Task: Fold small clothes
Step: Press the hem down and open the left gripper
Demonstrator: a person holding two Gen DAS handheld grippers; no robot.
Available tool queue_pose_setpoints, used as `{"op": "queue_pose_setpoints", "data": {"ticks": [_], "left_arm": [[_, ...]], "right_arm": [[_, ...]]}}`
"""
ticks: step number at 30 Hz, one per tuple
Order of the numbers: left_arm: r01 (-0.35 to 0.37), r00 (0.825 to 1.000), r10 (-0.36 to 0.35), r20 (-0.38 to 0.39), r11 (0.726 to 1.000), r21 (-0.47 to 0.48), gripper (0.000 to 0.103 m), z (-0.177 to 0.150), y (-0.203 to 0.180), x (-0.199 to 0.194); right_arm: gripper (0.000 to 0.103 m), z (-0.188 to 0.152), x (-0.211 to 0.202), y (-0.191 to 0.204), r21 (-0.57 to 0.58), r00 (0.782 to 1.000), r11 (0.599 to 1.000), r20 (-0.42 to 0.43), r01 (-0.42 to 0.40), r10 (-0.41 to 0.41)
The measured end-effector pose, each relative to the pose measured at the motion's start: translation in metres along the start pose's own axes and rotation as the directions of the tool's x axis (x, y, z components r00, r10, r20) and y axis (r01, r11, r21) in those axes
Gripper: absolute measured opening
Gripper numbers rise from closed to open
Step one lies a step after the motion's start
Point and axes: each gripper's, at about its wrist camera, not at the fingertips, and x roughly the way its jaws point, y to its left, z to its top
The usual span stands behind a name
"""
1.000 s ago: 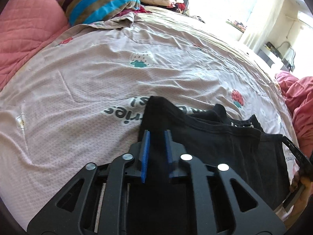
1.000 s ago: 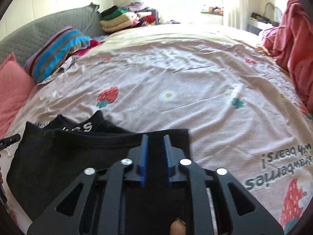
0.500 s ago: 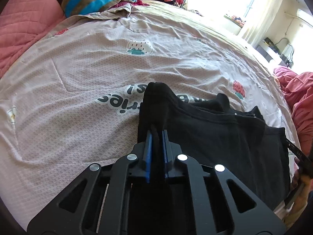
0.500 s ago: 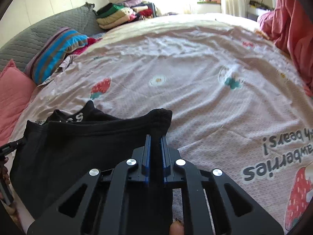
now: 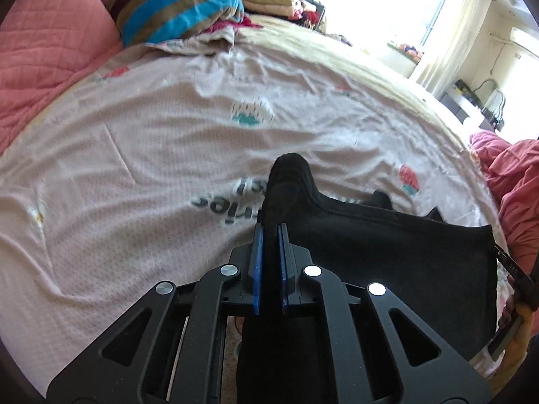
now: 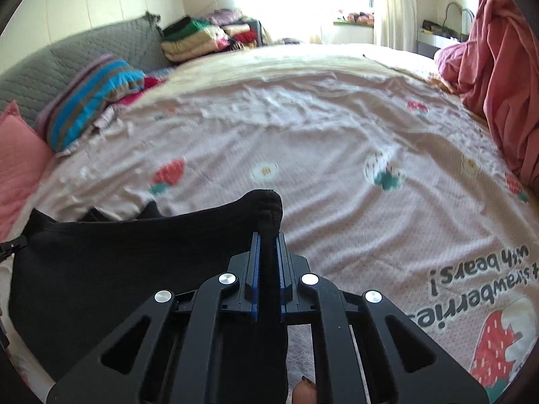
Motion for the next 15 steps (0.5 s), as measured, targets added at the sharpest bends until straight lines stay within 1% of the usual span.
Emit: {"op": "queue_pose_setpoints", "data": {"ticks": [3,6,8,9,10,11,12,13,15], "left_arm": [[0.003,0.999,-0.004,-0.035,1.000,-0.031,0.004,-0.011,0.009,0.013],[0.002,0.999,-0.003,-0.033,0.999,-0.038,0.006,-0.018,0.012,0.013],[0.003,1.000,-0.004,-0.029,0.999,-0.040,0.009,-0.020,0.012,0.010],[0.004,1.000,-0.005,-0.031,0.999,-0.039,0.010,-0.020,0.012,0.009],[0.004,0.999,-0.005,-0.032,0.999,-0.037,0.011,-0.021,0.011,0.007],[0.004,0.999,-0.005,-0.032,0.999,-0.033,0.012,-0.022,0.011,0.004],[0.002,0.999,-0.003,-0.033,1.000,-0.029,0.014,-0.023,0.010,0.003],[0.002,0.999,-0.003,-0.032,1.000,-0.024,0.015,-0.024,0.009,0.000],[0.006,1.000,-0.006,-0.025,1.000,-0.017,0.021,-0.026,0.006,-0.005]], "right_arm": [[0.008,-0.010,0.010,-0.001,0.003,0.998,0.999,-0.035,0.044,-0.044],[0.010,-0.017,0.015,0.002,-0.024,0.994,0.995,-0.052,0.096,-0.097],[0.017,-0.020,0.013,0.002,-0.027,0.992,0.993,-0.048,0.117,-0.118],[0.019,-0.021,0.010,0.002,-0.026,0.991,0.992,-0.042,0.125,-0.126],[0.024,-0.023,0.006,0.002,-0.024,0.991,0.991,-0.031,0.131,-0.131],[0.035,-0.023,0.003,0.003,-0.021,0.990,0.991,-0.025,0.135,-0.136],[0.040,-0.025,-0.005,0.004,-0.013,0.990,0.990,-0.002,0.138,-0.138],[0.043,-0.027,-0.012,0.006,-0.012,0.992,0.992,0.016,0.123,-0.123],[0.050,-0.031,-0.023,0.013,-0.025,0.994,0.994,0.038,0.104,-0.103]]}}
